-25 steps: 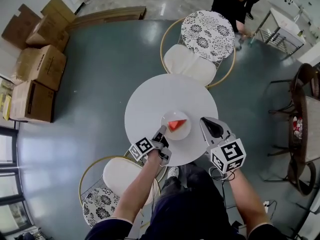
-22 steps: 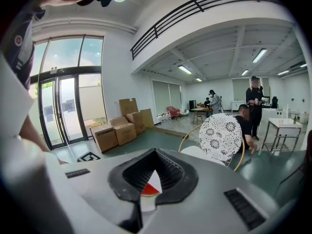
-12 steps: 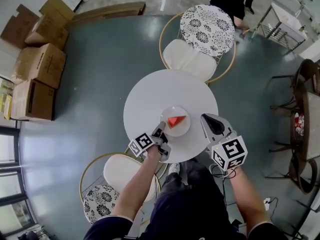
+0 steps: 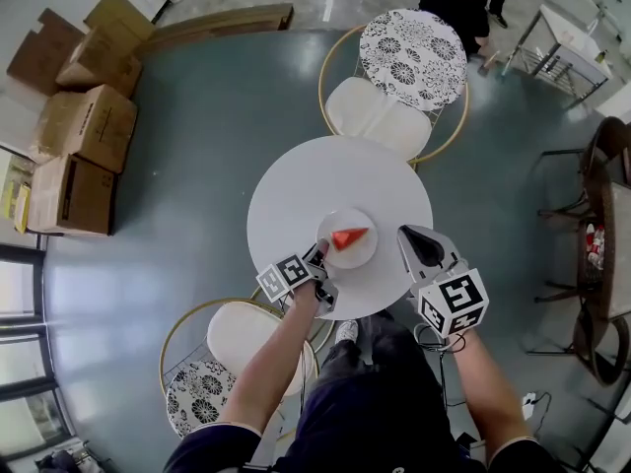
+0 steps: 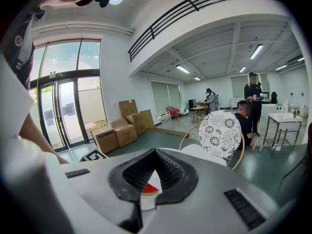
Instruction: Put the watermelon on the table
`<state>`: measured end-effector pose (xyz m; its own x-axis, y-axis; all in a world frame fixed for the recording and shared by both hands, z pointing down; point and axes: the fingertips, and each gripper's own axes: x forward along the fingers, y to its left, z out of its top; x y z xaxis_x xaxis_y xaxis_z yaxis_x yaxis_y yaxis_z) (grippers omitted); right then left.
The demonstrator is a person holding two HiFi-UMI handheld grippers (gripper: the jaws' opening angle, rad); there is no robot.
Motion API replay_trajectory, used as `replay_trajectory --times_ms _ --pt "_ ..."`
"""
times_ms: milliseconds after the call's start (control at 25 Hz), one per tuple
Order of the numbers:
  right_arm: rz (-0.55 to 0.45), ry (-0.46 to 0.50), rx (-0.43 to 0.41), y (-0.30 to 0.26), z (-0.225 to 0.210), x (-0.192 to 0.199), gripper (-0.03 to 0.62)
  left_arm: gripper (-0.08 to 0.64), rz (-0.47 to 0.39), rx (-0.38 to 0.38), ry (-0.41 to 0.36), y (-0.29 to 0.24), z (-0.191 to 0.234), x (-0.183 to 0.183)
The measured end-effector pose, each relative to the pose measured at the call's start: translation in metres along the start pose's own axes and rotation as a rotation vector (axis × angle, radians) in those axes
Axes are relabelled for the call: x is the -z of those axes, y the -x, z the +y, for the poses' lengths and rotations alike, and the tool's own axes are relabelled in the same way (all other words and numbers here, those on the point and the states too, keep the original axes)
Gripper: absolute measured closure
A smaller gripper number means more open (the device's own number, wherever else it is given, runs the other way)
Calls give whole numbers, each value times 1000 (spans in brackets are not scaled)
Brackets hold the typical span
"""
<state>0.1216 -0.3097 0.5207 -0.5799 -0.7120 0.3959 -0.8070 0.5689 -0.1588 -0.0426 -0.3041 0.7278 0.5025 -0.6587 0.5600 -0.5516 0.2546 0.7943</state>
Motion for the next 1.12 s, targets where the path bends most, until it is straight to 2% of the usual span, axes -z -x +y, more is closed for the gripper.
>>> replay_trajectory --times_ms 200,400,720,880,1000,1120 --pt "-5 -5 -1 3 -5 -1 589 520 37 -93 -57 -3 5 2" --pt "-8 -7 -2 5 -8 -1 589 501 50 -177 -195 -5 6 2" --pt "-7 -12 -1 8 -10 2 589 483 44 -237 -354 -8 6 0" --pt "-4 -13 -4 9 -8 1 589 479 40 -275 -404 -6 6 2" --pt "-8 -6 -6 10 -6 -1 589 476 52 -307 -476 -6 6 2" --pt "-12 -6 1 12 -6 -2 589 476 64 -320 -506 -7 6 2"
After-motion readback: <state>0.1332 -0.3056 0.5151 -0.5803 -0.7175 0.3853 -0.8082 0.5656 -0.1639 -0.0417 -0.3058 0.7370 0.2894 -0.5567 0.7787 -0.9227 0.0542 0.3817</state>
